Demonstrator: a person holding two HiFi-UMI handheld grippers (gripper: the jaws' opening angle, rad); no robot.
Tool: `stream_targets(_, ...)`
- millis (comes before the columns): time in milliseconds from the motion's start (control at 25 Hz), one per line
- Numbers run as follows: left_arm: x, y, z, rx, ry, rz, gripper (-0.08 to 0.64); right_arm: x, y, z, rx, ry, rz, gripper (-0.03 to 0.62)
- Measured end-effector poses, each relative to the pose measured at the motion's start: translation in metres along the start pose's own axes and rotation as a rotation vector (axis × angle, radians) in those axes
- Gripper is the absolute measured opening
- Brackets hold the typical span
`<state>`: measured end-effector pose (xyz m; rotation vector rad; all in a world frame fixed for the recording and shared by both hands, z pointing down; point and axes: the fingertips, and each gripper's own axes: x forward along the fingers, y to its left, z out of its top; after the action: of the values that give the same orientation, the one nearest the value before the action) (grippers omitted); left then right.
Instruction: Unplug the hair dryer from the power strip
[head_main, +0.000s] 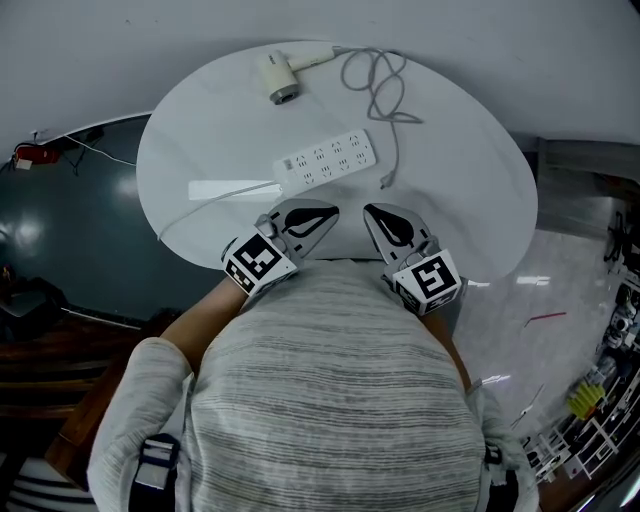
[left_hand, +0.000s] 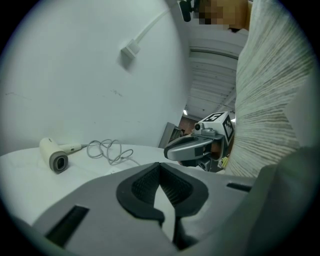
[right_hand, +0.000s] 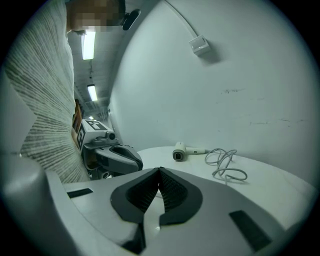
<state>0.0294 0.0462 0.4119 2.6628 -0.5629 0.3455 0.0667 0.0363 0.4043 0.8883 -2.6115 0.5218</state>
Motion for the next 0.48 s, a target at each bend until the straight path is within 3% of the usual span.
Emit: stream_targets(480, -0.001, -0.0011, -0.0014, -0.012, 0.003, -0.002, 0.006, 0.0041, -0.0016, -0.0042, -0.003, 0.028, 0.022, 0.025)
